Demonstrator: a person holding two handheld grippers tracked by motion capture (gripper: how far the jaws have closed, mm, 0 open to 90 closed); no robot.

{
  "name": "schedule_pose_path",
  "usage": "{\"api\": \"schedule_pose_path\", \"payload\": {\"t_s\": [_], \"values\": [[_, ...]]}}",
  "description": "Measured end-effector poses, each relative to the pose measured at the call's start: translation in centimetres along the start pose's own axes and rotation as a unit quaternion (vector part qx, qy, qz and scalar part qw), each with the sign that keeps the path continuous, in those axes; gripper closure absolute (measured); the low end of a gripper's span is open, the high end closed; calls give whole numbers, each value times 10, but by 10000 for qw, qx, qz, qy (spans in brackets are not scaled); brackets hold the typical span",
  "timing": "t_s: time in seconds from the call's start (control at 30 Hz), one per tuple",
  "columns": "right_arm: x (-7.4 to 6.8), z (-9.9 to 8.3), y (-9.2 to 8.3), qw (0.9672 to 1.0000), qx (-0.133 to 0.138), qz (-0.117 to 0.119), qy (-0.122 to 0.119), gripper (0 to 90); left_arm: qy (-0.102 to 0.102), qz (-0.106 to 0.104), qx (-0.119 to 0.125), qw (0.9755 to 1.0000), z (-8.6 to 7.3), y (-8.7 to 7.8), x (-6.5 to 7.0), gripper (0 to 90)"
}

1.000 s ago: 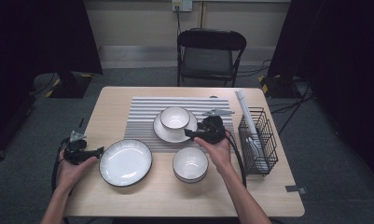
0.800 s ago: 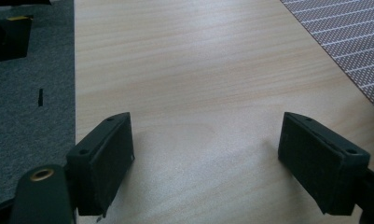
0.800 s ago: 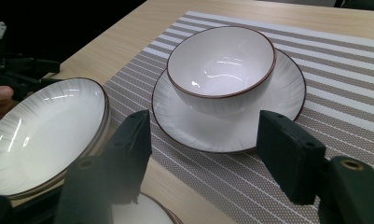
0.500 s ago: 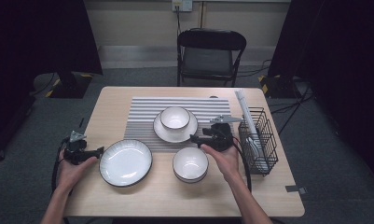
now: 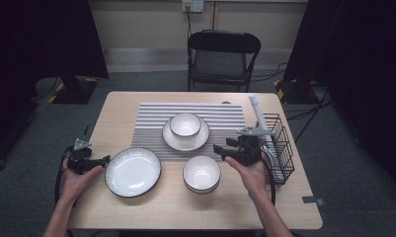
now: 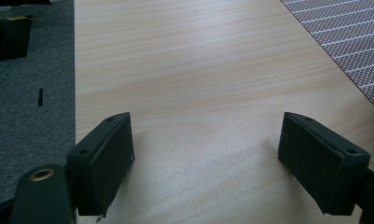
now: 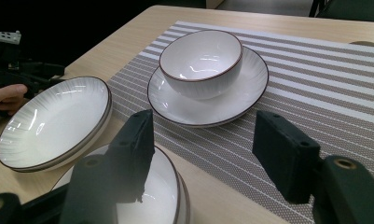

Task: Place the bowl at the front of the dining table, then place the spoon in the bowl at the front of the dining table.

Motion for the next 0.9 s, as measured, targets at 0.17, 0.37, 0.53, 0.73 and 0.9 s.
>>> {"api": "schedule_pose_path", "payload": {"t_s": [0.17,0.37,0.53,0.73,0.9], "values": [[8,-2,-10,9999,91,-102,49,402,0,0,-2,10000,0,0,0,177],[17,-6,-18,9996,147,-175,166,413,3,-1,-10,10000,0,0,0,177],[22,-1,-28,9994,223,-198,188,414,9,-2,-8,10000,0,0,0,175],[24,-2,-31,9994,198,-179,202,430,11,-2,-8,10000,0,0,0,175],[31,-4,-36,9992,196,-224,269,430,12,-1,-9,10000,0,0,0,176]]}}
Point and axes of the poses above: each handheld gripper's, and its own axes: y roughly forward along the jaws, z roughly out of its top, x roughly to its right, the point moved 3 cm from there along y, roughly forward along the jaws, and after that the axes turned 9 degrees about -z, right-handed, at the moved point
